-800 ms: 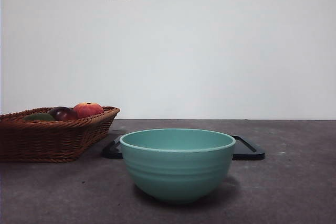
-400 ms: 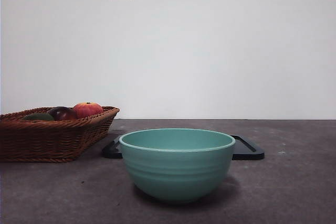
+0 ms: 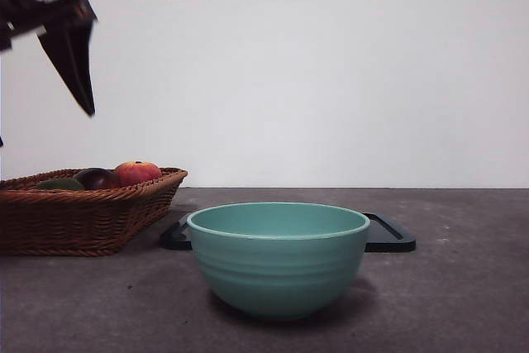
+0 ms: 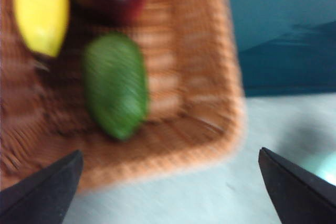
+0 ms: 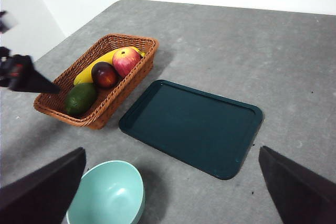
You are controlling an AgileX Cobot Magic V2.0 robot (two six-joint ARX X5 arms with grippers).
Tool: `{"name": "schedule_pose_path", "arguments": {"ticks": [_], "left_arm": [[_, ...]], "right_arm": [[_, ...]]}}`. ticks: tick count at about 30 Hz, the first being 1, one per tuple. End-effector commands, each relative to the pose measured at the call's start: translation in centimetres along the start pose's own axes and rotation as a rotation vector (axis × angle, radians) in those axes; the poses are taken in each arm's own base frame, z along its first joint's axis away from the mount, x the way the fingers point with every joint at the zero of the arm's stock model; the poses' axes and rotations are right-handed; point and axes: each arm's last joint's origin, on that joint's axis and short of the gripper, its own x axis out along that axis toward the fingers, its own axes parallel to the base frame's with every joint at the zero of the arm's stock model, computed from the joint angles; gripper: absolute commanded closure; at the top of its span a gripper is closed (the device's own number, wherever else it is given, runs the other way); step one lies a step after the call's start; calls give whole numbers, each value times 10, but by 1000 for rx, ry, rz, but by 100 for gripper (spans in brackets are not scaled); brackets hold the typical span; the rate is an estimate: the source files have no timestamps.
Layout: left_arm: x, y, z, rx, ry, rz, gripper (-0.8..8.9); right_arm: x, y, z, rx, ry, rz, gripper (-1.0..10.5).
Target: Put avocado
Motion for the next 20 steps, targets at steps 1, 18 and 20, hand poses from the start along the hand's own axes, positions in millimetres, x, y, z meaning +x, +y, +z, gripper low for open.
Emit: {"name": "schedule_pose_path", "arguments": {"ticks": [1,18,20], "left_arm": [[12,-1,17,39,6,34,284],[93,11,43,7,182,110,290],[98,12,42,6,189,111,311]], "right_arm": [[-1,2,4,-11,-11,7,377],[-1,1,4,-11,-12,6,377],[-1,1,4,-11,-12,6,377]]}}
